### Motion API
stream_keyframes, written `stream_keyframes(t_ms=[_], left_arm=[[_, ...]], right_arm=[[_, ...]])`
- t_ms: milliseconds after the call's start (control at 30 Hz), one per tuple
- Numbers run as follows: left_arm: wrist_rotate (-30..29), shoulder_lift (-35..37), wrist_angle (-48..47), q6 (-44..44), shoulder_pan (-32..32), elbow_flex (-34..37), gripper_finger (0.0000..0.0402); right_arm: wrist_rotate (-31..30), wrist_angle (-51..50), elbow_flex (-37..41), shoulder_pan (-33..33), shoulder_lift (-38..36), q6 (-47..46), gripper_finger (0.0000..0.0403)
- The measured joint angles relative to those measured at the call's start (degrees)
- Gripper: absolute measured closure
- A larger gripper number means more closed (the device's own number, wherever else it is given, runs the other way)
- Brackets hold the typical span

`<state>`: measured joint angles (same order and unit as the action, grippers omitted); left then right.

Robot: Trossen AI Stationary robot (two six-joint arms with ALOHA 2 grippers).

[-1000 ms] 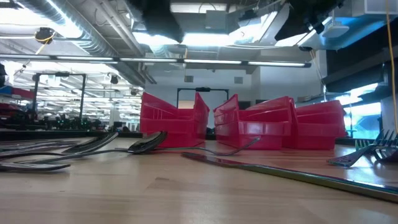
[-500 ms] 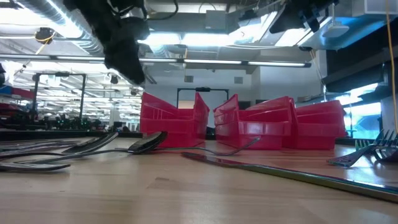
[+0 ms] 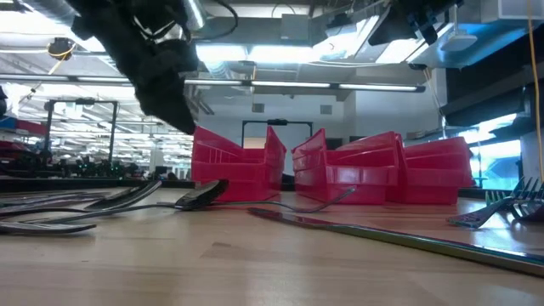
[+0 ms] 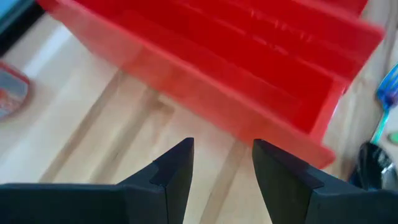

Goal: Sort silverware
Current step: Prepare the red bins to sort the silverware

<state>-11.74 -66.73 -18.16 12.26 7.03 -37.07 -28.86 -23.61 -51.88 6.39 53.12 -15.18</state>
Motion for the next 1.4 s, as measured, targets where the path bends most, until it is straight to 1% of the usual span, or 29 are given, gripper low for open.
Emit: stream_keyframes(t_ms=[100,333,500,733,867,1067,1200,1400], left_arm=[[0.4,-1.4,-0.7,-2.5,-0.3,0.1,0.0249],[2.6,-6.3,3.4,-2.3,-0.3,0.2,0.0249],[2.8,-8.7,4.5,-1.9,-0.5,-0.1,0.0249],[2.8,-8.9,7.9,-1.9,-1.1,-0.3,0.0249],[2.8,-8.9,11.3,-2.1,-1.1,-0.3,0.0249],[3.3,-9.4,12.0,-2.2,-2.0,-0.3,0.0249],[3.0,-11.0,14.1,-2.3,-2.2,-0.3,0.0249],[3.0,-12.7,16.1,-1.8,-2.2,-0.3,0.0249]], right_arm=[[0.0,0.1,0.0,0.0,0.2,0.0,0.04],[0.0,0.1,0.0,0.0,1.1,0.0,0.04],[0.0,0.8,0.0,0.0,1.6,0.0,0.04],[0.0,1.6,0.0,0.0,1.9,0.0,0.04],[0.0,4.0,0.0,0.0,1.9,0.0,0.04],[0.0,5.5,0.0,0.0,1.9,0.1,0.04],[3.8,7.5,0.0,0.0,1.9,3.4,0.04],[7.2,10.6,0.0,0.0,1.9,5.2,0.04]])
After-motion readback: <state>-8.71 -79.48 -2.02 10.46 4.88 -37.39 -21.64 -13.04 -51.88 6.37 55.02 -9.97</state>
